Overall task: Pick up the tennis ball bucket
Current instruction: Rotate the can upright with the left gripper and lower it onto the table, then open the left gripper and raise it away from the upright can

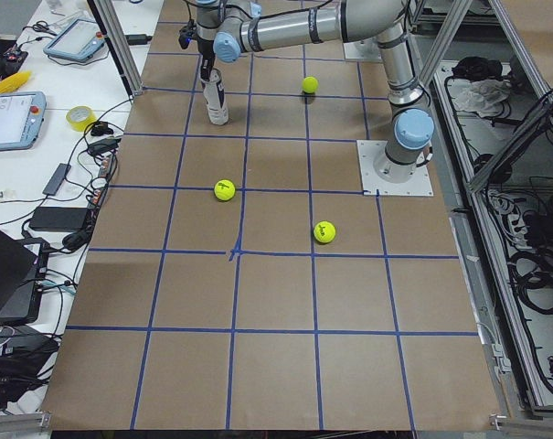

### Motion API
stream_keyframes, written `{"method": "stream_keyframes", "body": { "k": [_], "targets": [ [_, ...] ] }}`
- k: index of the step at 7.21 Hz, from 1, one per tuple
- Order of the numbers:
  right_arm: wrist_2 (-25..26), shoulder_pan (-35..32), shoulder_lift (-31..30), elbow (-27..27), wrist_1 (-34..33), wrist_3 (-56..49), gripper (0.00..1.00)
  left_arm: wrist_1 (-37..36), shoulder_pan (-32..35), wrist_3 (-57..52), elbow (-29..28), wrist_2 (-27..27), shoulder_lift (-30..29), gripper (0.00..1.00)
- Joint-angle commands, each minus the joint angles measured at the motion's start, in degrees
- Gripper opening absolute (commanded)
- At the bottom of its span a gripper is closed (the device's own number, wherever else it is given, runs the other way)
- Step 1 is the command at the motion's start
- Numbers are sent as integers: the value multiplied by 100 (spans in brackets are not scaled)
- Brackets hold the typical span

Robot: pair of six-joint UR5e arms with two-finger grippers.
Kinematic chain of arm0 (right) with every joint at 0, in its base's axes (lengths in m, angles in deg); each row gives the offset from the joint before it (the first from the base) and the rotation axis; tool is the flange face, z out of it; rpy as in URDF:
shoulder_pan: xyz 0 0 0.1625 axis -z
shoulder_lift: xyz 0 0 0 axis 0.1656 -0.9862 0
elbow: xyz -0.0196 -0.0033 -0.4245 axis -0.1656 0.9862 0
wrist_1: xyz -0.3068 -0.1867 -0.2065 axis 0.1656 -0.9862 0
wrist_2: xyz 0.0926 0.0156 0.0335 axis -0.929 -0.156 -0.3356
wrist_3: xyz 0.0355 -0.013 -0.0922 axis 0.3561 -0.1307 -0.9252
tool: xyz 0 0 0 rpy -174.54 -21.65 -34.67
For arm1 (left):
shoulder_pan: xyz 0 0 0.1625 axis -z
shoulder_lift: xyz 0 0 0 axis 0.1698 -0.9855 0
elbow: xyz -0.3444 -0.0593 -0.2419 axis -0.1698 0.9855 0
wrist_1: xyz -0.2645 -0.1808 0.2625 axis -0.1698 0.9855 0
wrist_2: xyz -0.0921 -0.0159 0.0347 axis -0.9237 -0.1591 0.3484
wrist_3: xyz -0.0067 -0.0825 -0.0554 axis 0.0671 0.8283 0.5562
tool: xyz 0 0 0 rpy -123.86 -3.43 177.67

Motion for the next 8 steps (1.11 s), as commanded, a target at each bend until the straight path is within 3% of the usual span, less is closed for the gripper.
{"method": "stream_keyframes", "body": {
  "k": [1, 4, 8],
  "targets": [
    [-9, 0, 0, -1, -19, 1, 100, 587, 38, 50, -113, 11, 427, 100],
    [-9, 0, 0, -1, -2, 18, 100, 1860, -154, 85, -446, 37, 1034, 100],
    [0, 0, 0, -1, -11, 10, 100, 2804, -831, 24, -45, 46, 2017, 100]
  ]
}}
